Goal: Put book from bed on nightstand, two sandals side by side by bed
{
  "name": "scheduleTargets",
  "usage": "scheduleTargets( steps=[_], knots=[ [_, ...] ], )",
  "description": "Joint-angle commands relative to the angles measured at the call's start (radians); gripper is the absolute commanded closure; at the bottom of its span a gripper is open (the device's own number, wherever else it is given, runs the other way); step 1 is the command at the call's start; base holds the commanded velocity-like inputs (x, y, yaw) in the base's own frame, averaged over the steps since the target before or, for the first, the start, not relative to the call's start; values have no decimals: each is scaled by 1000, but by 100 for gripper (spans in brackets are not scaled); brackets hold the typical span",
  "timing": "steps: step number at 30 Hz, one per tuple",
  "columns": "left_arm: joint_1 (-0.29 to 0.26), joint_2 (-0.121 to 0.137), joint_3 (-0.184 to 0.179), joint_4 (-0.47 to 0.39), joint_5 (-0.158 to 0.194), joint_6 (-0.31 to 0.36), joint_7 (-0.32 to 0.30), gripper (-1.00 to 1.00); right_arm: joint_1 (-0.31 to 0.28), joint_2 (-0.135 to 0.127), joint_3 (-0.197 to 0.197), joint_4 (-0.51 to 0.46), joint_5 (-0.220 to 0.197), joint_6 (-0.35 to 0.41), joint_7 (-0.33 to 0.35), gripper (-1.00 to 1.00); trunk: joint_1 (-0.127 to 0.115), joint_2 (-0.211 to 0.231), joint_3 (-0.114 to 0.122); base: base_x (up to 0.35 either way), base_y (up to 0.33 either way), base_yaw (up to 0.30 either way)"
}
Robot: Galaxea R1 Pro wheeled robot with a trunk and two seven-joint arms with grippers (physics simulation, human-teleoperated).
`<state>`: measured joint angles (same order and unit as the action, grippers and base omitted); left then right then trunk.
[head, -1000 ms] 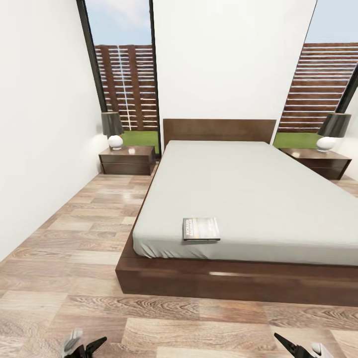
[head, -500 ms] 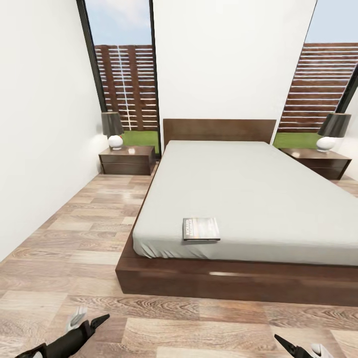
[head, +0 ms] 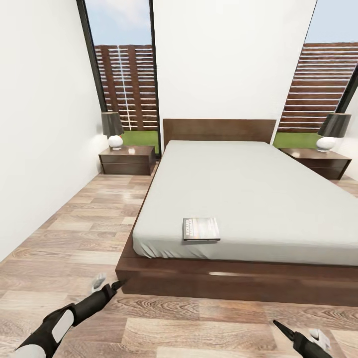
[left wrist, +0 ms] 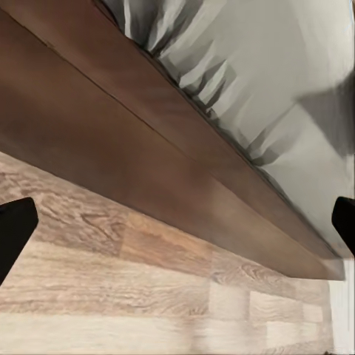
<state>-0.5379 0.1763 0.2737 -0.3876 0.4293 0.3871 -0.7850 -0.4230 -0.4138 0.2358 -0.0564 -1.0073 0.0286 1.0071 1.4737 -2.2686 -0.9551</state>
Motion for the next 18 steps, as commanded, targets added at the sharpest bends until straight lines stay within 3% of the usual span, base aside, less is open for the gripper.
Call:
scheduleTargets(
  steps=[1, 4, 13, 18],
  knots=[
    [-7, -11, 3, 0, 15, 8, -2, -100, 0, -7, 8, -20, -11, 6, 2, -100, 0, 0, -1, 0, 0, 0],
    [-18, -48, 3, 0, 65, 9, -1, -100, 0, -24, 1, -75, -22, 22, 1, -100, 0, 0, -1, 0, 0, 0],
    [-28, -154, 1, 9, 284, -3, 2, -100, 0, -68, -48, -215, -113, 189, -2, -100, 0, 0, -1, 0, 0, 0],
    [-29, -201, 2, 12, 343, -10, 2, -100, 0, -103, -85, -253, -150, 285, -3, -100, 0, 0, -1, 0, 0, 0]
  ],
)
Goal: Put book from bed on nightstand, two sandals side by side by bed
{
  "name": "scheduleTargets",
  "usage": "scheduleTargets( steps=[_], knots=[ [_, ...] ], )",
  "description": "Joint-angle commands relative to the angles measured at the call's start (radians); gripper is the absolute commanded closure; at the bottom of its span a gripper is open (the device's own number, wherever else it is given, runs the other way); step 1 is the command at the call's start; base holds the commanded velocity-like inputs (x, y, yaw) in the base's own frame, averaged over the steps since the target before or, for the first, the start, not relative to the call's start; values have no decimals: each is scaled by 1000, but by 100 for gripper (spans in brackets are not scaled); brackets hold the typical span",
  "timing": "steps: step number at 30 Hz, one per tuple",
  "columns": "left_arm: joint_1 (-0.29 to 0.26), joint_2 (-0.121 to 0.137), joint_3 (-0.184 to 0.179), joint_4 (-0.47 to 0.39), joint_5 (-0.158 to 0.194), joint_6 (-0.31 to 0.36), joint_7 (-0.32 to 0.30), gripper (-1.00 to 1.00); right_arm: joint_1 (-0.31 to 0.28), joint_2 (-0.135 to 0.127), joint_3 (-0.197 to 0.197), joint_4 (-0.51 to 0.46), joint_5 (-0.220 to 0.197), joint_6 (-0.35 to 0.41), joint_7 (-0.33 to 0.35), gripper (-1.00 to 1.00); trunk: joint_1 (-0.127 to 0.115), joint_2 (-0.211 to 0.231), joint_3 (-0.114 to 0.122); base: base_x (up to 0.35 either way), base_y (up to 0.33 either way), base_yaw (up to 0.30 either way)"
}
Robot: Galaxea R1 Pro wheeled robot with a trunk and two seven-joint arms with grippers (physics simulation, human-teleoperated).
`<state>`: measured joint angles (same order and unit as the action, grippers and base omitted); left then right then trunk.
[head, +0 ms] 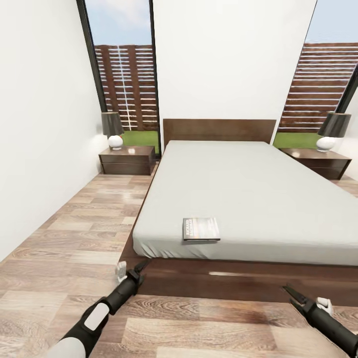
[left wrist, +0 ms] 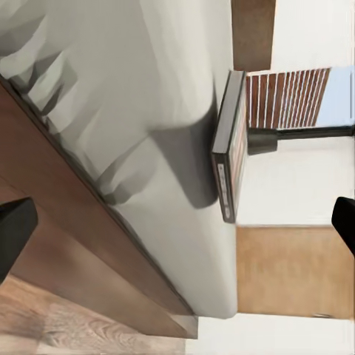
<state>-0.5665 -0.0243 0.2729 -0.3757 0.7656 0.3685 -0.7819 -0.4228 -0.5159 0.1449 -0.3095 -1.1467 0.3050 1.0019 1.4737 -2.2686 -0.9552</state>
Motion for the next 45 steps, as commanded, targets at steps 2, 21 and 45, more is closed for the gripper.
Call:
scheduleTargets(
  steps=[2, 21, 45],
  knots=[
    [-1, -17, 3, 0, 18, 3, -1, -100, -1, -15, -17, -8, -24, 44, 2, -100, 0, 0, -1, 0, 0, 0],
    [-1, -131, 2, 30, 95, -117, -3, -100, -1, -65, -147, -50, -55, 295, -3, -100, 0, 0, -1, 0, 0, 0],
    [-1, -150, 2, 45, 110, -135, 17, -100, 0, -76, -160, -313, -45, 368, -3, -100, 0, 0, -1, 0, 0, 0]
  ],
)
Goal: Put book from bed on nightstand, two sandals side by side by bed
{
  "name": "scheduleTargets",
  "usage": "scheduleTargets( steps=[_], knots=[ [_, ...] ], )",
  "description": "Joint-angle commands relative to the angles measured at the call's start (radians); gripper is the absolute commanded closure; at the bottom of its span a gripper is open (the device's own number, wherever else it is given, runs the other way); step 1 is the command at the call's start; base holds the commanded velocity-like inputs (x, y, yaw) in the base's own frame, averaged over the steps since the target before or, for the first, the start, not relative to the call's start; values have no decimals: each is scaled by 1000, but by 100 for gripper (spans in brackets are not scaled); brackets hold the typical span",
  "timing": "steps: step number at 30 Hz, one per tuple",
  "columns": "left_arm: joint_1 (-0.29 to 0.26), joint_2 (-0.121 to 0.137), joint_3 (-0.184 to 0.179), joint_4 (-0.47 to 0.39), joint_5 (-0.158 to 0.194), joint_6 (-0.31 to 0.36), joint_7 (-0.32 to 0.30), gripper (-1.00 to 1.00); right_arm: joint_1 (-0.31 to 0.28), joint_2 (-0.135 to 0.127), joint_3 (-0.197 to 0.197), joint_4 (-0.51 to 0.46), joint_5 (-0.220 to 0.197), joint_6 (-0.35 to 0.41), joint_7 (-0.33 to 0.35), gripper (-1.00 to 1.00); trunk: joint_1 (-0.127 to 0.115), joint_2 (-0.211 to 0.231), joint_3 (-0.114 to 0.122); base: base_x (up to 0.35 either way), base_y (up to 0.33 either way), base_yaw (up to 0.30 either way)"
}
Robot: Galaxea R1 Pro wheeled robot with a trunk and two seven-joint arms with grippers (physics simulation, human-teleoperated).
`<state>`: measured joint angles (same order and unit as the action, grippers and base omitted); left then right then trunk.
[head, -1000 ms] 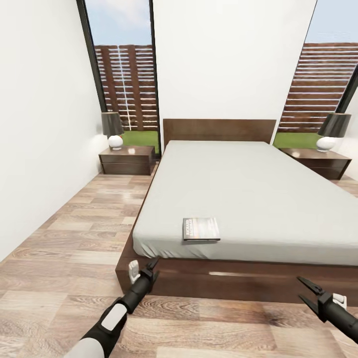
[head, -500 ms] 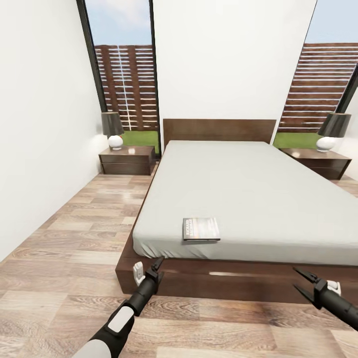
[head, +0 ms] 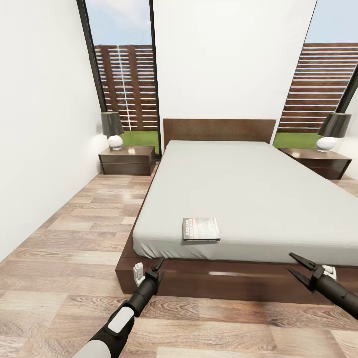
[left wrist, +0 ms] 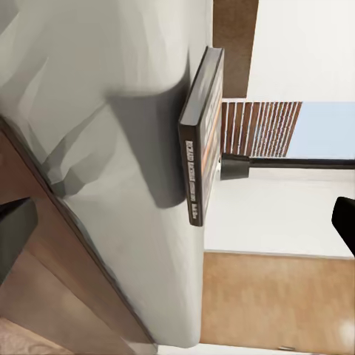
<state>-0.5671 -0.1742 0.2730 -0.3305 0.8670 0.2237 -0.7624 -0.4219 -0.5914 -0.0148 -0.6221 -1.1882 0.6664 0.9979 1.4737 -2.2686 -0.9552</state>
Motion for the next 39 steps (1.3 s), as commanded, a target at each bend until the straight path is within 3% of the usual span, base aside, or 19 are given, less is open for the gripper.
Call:
scheduleTargets(
  steps=[1, 7, 8, 14, 25, 39],
  knots=[
    [0, 0, 2, 0, 8, 10, -1, -100, 0, -1, 0, -11, 0, 6, 26, -100, 0, 0, -1, 0, 0, 0],
    [0, 0, 2, 1, 8, 9, 2, -100, 3, -22, 5, -91, 102, 8, 205, -100, 0, 0, -1, 0, 0, 0],
    [0, 0, 2, 1, 8, 8, 2, -100, 9, -31, 6, -107, 137, 8, 265, -100, 0, 0, -1, 0, 0, 0],
    [0, 0, 2, 1, 7, 8, 3, -100, 33, -57, 5, -130, 189, -15, 380, -100, 0, 0, -1, 0, 0, 0],
    [0, 0, 2, 0, 7, 8, 2, -100, 45, -72, 4, -138, 207, -121, 422, -100, 0, 0, -1, 0, 0, 0],
    [0, 0, 2, 0, 7, 8, 2, -100, 46, -68, 6, -137, 208, -132, 424, -100, 0, 0, -1, 0, 0, 0]
  ],
)
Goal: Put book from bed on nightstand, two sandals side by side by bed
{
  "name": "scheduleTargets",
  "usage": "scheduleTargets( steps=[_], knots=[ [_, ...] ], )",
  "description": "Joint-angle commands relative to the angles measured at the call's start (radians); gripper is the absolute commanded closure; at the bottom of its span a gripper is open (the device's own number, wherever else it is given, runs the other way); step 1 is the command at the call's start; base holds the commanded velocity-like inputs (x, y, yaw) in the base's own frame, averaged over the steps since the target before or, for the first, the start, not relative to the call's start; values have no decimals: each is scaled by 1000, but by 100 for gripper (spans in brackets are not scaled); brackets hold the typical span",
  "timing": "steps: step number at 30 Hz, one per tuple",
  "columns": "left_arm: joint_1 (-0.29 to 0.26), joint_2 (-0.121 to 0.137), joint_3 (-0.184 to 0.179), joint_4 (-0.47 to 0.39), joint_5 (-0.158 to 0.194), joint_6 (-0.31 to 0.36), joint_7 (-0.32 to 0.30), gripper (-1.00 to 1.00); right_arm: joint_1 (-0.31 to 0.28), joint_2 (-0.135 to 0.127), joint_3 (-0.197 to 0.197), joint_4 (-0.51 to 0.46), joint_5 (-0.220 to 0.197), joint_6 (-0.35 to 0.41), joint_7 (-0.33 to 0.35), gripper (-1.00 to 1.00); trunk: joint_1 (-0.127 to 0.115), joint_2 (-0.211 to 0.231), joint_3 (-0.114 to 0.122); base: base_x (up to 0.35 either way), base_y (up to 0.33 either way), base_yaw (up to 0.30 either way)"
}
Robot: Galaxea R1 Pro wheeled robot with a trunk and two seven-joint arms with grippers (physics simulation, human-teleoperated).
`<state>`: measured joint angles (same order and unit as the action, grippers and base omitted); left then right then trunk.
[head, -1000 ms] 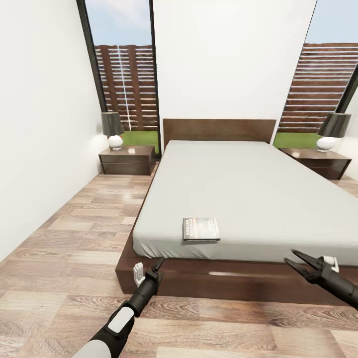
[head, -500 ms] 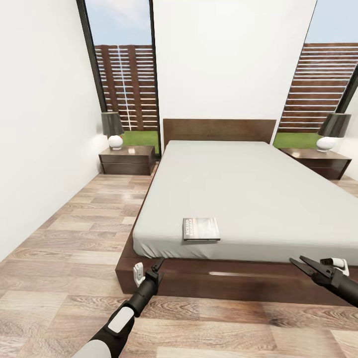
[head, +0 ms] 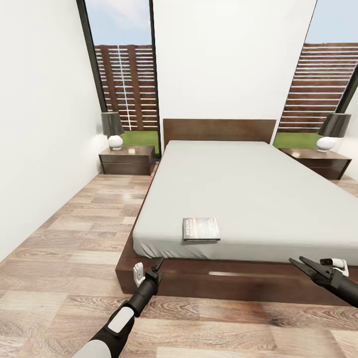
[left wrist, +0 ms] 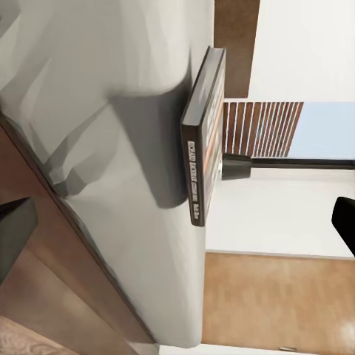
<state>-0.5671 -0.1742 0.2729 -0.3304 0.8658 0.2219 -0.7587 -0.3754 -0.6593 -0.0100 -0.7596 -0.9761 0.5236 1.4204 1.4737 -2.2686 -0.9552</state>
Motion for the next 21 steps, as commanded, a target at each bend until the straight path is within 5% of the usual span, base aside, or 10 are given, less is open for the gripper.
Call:
scheduleTargets(
  steps=[1, 21],
  knots=[
    [0, 0, 2, 0, 9, 10, -2, -100, 0, 1, 1, 0, -4, 10, 2, -100, 0, 0, -1, 0, 0, 0],
    [0, 0, 2, -1, 9, 10, -2, -100, 0, 6, 3, 0, 3, 6, 2, -100, 0, 0, -1, 50, -65, 0]
  ],
)
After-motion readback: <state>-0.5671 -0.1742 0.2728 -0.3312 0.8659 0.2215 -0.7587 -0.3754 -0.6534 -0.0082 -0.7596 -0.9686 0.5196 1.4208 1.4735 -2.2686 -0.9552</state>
